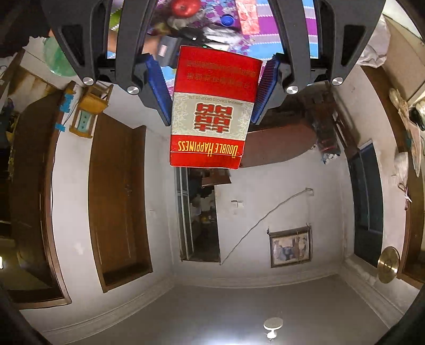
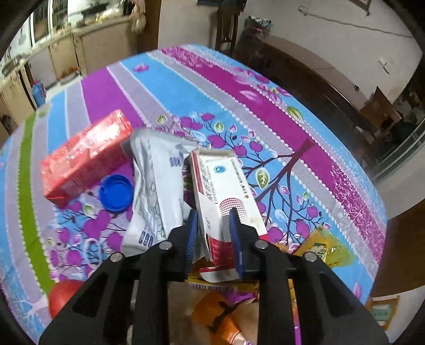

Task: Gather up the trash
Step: 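Grasp the white-and-red medicine box with the right tool while the left tool holds the pack, then carry the pack and medicine box with both tools over the green bin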

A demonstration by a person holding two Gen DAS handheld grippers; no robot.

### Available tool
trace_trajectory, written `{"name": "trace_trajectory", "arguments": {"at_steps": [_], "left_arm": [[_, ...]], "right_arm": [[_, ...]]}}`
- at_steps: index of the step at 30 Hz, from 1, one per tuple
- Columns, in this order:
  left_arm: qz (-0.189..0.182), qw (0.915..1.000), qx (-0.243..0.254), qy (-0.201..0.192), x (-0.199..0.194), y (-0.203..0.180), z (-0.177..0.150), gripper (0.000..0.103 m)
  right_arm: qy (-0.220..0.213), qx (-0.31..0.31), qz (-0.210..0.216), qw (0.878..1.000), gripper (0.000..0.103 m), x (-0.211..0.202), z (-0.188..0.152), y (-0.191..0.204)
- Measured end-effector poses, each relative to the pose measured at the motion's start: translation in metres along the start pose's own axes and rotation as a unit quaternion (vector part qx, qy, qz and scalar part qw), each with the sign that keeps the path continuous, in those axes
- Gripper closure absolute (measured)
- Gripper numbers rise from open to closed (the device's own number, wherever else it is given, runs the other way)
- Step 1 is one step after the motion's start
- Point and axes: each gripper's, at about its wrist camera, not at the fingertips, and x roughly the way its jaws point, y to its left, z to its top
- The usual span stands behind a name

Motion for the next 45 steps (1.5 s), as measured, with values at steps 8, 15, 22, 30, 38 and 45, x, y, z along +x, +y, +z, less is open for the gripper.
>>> {"name": "trace_trajectory", "arguments": {"at_steps": [8,15,22,30,38,45], "left_arm": [[-0.008,0.9998,-0.013,0.015,0.008,-0.013,-0.034,0.042],[-0.015,0.9993,-0.033,0.013,0.018,-0.018,-0.061,0.042],[-0.085,0.9953,-0.032,0.034,0.023,-0.064,-0.071,0.042],[-0.165,0.9857,-0.032,0.009,-0.016,-0.127,-0.045,0.042],[-0.159,0.9867,-0.016,0.028,-0.010,-0.170,-0.097,0.042],[-0.160,0.9841,0.008,0.077,0.061,-0.222,-0.185,0.042]], "right_arm": [[-0.059,0.002,-0.032,0.998,0.096,-0.028,-0.007,0.005],[-0.207,0.090,-0.032,0.974,0.097,-0.143,-0.053,-0.008],[-0.299,0.174,-0.064,0.936,0.097,-0.249,-0.159,-0.001],[-0.377,0.231,-0.115,0.890,0.096,-0.328,-0.245,0.024],[-0.384,0.264,-0.181,0.866,0.096,-0.334,-0.290,0.055],[-0.361,0.335,-0.253,0.833,0.096,-0.338,-0.355,0.067]]}}
